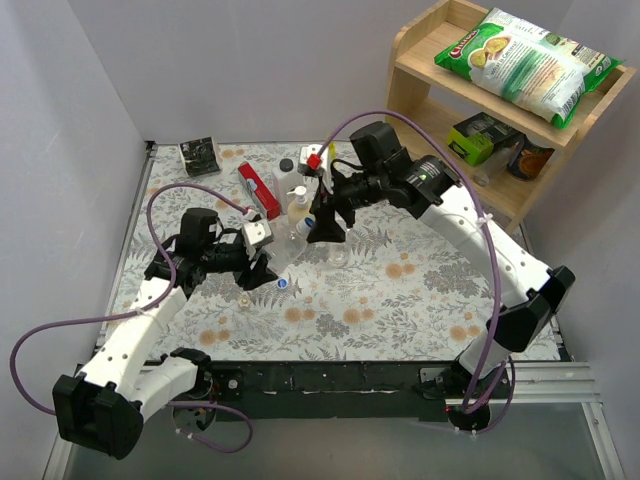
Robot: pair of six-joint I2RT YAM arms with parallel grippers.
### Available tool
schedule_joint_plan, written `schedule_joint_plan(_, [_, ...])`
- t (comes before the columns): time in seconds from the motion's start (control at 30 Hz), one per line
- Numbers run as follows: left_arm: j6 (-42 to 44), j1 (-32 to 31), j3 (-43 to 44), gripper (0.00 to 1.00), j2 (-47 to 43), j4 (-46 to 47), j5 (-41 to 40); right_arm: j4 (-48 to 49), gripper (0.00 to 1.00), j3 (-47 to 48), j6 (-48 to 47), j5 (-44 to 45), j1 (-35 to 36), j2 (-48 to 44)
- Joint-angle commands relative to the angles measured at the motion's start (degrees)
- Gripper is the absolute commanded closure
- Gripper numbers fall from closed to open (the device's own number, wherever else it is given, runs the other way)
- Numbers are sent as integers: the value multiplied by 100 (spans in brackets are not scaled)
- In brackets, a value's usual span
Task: Screw on the bottle caps
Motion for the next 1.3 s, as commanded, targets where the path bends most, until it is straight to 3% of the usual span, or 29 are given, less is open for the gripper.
schedule_joint_plan(0.0, [1121,-36,579,100,355,-1198,981,-494,25,-487,-1874,-122,-24,-858])
schedule_joint_plan(0.03, [1270,-28,658,100,442,-1451,999,-599,25,-522,-2303,-104,3,-877])
schedule_joint_plan(0.07, [1637,-28,737,100,565,-1576,1025,-844,14,-531,-2560,-112,29,-886])
schedule_joint_plan(0.2, [2062,-36,1053,100,768,-1823,973,-768,14,-636,-3072,-148,161,-930])
schedule_joint_plan(0.47, [1975,-28,1168,100,795,-1718,1149,-442,30,-787,-3678,-51,363,-991])
schedule_joint_plan(0.8, [1966,-28,1124,100,751,-1682,1175,-266,47,-576,-3397,-130,486,-816])
schedule_joint_plan(0.93, [1966,-36,1124,100,751,-1621,1193,-310,58,-496,-3257,-191,495,-719])
schedule_joint_plan(1.0, [1905,-36,1107,100,768,-1568,1158,-257,63,-427,-2977,-235,504,-623])
schedule_joint_plan(1.1, [1573,-36,1011,100,664,-1227,939,48,80,-373,-1915,-139,504,-412])
schedule_joint_plan(1.2, [732,-45,712,100,174,-139,300,270,98,-373,-268,-164,346,-148])
schedule_joint_plan(1.27, [79,-54,299,100,-144,995,-176,576,99,-626,773,-130,154,-69])
